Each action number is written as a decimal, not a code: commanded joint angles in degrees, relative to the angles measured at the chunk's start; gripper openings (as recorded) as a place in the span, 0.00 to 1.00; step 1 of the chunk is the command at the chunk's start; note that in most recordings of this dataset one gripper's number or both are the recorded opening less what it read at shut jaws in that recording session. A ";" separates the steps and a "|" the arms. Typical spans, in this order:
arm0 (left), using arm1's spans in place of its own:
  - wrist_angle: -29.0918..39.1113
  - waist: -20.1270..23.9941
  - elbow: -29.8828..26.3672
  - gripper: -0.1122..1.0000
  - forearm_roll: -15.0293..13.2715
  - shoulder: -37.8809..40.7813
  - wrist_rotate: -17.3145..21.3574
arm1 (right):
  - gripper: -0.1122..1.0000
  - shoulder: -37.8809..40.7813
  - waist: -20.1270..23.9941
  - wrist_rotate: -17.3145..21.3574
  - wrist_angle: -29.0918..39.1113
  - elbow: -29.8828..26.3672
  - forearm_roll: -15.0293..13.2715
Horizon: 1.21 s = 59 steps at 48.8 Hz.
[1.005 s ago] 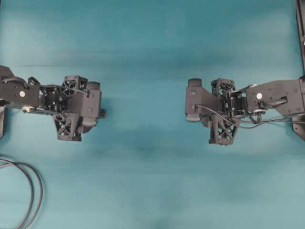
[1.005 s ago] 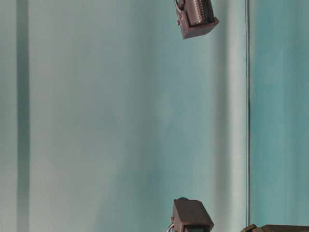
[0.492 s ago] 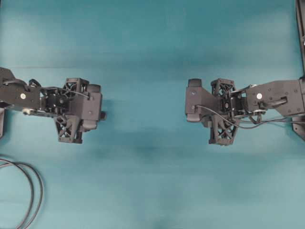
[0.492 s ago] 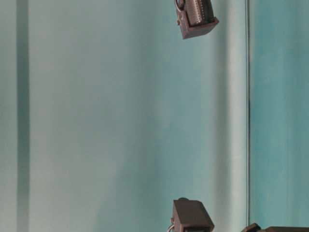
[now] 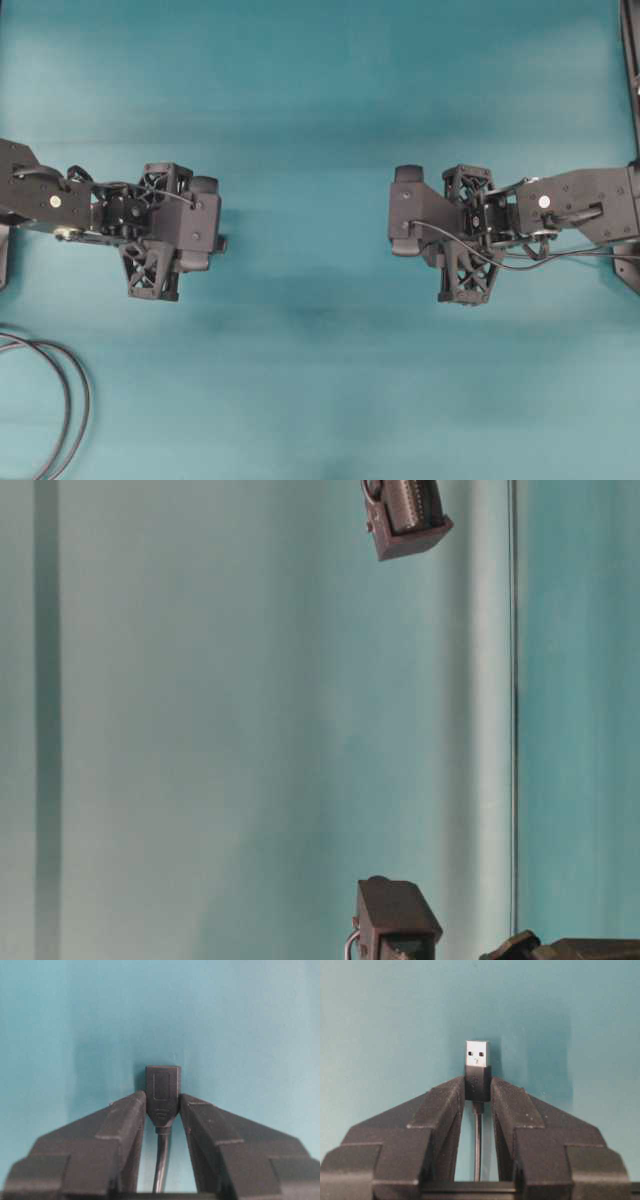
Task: Insert the USB using both arms.
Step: 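Close left gripper on the black USB socket body, then lift both connectors and rotate arms to face each other midair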
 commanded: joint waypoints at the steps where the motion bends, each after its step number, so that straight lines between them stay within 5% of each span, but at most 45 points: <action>1: -0.62 -0.18 -0.35 0.37 0.09 1.14 1.14 | 0.29 -0.18 0.97 -0.09 -0.44 -0.44 0.18; 12: 3.16 -0.18 -1.23 0.37 0.09 1.05 0.97 | 0.29 -0.18 0.97 -0.26 -0.44 -0.79 -0.09; 27: 21.01 -0.44 -6.06 0.30 0.00 -0.44 1.14 | 0.28 -1.58 0.97 -0.18 0.18 -3.69 -3.25; 36: 23.64 -0.44 -7.03 0.30 -0.18 -2.02 -3.08 | 0.28 -3.52 0.97 -0.18 1.93 -4.13 -3.34; 45: 19.16 -0.44 -7.65 0.30 -2.02 -5.27 -9.23 | 0.28 -6.33 0.97 -0.18 4.13 -4.31 -3.34; 52: 20.74 1.23 -9.23 0.30 -6.24 -10.46 -13.97 | 0.28 -9.58 0.97 -0.26 6.94 -4.75 -3.87; 59: 26.46 4.66 -10.28 0.30 -13.36 -15.82 -12.83 | 0.28 -12.74 0.79 -0.70 8.17 -4.83 -3.87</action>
